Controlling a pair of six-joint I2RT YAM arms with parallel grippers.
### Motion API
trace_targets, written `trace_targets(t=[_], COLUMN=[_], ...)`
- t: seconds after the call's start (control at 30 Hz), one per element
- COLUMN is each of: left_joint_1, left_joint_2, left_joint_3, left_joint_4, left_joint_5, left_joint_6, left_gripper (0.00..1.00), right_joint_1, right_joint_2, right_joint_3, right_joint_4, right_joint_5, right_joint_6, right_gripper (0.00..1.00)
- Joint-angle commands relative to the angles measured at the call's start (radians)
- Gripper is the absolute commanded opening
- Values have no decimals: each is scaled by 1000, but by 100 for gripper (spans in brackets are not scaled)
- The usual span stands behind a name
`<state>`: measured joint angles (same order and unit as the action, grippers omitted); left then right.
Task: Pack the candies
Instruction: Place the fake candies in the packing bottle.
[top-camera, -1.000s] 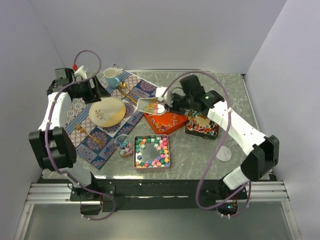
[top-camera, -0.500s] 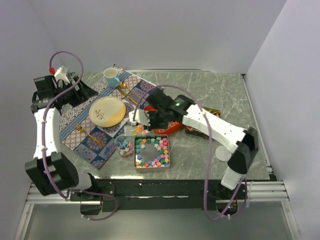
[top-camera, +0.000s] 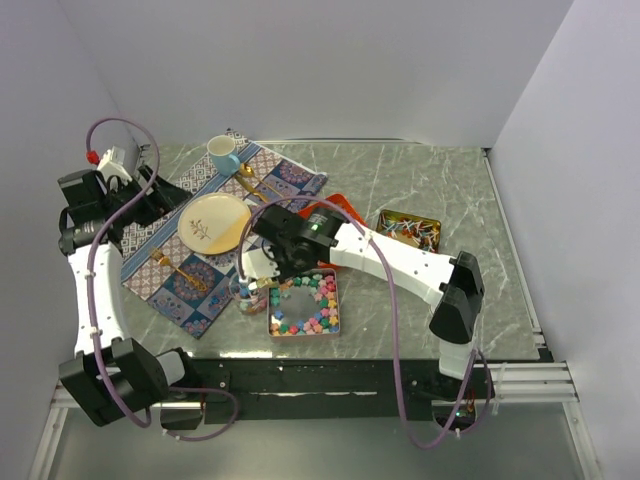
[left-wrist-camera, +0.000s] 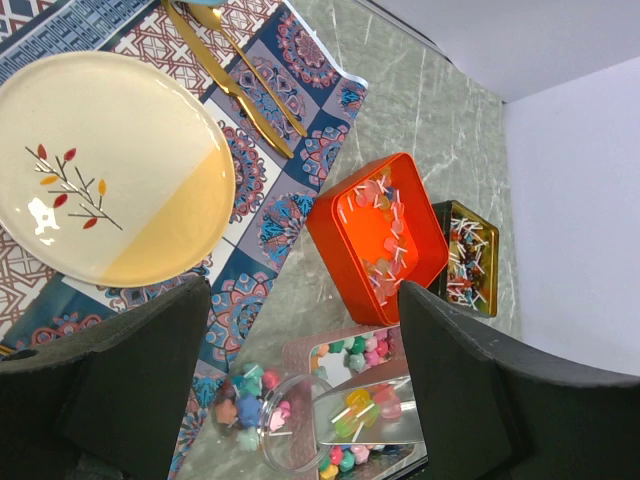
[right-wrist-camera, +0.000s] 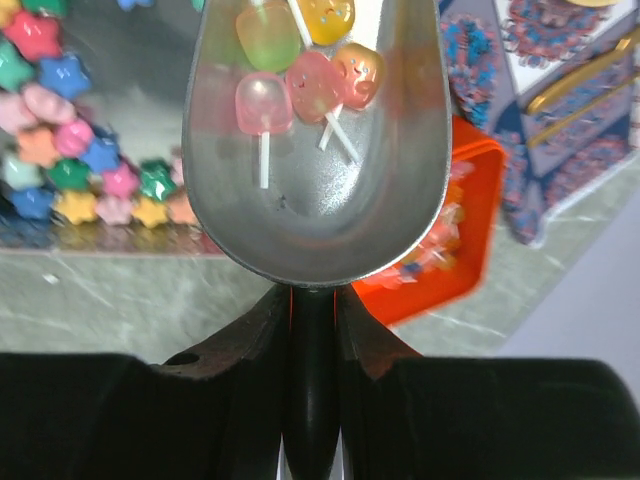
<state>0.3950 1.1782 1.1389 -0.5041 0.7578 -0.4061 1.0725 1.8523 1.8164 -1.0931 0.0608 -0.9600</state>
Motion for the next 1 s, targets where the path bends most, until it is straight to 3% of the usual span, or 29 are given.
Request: trace_targets(t=[0.0,0.37,0.5,0.73,0.97], left_joint_1=[11,30,34,39,38], left_joint_2=[-54,-159,-186,-203,-111], left_joint_3=[-27,-87,-102,-125,-74], left_joint_4=[70,95,93,107,145], left_joint_5=[40,55,58,52,69], left_joint_6=[-34,-59,-62,-82,-137], left_gripper=[82,83,83,83,83], right_joint_1=[58,139,141,168,137], right_joint_2=[-8,85,105,29,-21], right_joint_3=[60,132,179,75,109], right_joint_4=[-65,-159,-162,-61,-82], right_joint_5=[163,407,425,501,499], right_joint_6=[-100,-102,-106,-163,-102], right_gripper=[0,0,0,0,0])
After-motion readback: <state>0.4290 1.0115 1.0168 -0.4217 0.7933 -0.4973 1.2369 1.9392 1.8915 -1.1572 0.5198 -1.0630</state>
